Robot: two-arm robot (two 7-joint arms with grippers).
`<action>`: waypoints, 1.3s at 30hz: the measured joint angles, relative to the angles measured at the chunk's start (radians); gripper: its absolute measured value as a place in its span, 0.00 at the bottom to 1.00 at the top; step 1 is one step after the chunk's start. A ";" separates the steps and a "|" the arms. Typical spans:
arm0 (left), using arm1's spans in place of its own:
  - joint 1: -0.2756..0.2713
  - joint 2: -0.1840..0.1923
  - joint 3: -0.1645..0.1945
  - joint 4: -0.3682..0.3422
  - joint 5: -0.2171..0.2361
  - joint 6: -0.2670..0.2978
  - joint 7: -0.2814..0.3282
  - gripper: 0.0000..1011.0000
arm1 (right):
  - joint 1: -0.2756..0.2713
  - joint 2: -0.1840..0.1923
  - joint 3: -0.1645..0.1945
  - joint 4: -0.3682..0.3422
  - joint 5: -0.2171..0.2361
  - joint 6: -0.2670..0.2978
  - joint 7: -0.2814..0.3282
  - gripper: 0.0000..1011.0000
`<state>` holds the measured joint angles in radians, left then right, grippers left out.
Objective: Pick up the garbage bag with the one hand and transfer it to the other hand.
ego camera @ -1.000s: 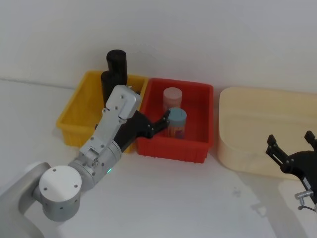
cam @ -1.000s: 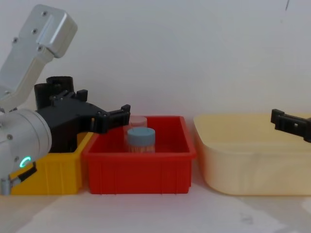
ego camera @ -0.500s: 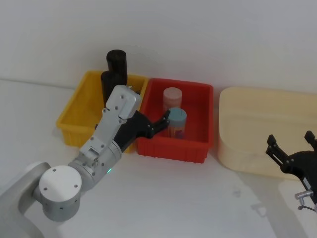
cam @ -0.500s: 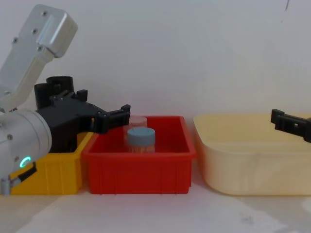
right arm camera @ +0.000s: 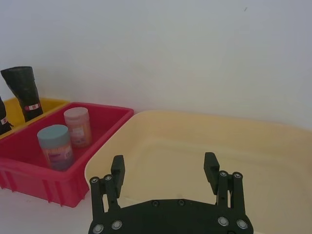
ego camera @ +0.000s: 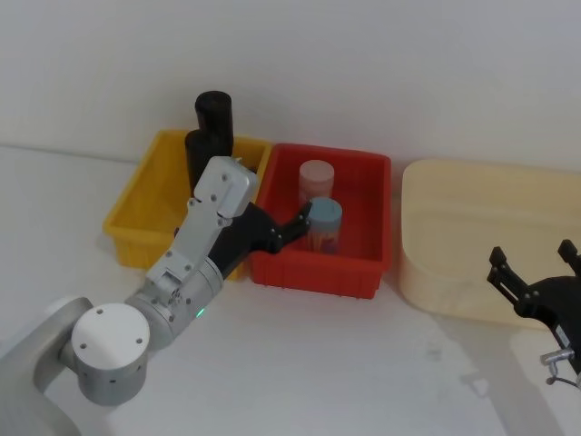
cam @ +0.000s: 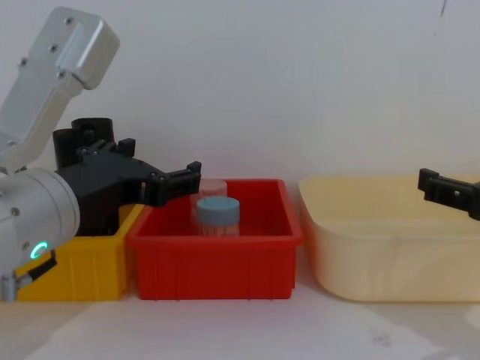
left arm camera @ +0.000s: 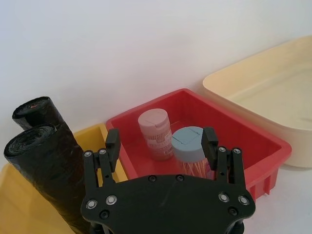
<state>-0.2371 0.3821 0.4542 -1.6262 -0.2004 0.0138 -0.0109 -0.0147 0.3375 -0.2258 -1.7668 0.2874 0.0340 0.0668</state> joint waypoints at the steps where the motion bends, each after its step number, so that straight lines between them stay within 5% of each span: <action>1: 0.000 0.000 0.000 0.000 0.000 0.000 0.000 0.99 | 0.000 0.000 0.000 0.000 0.000 0.000 0.000 0.99; 39: 0.000 0.000 0.000 0.000 0.000 0.000 0.000 0.99 | 0.000 0.000 0.000 0.000 0.000 0.000 0.000 0.99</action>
<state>-0.2371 0.3821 0.4542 -1.6262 -0.2004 0.0138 -0.0109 -0.0146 0.3374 -0.2258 -1.7668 0.2873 0.0340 0.0668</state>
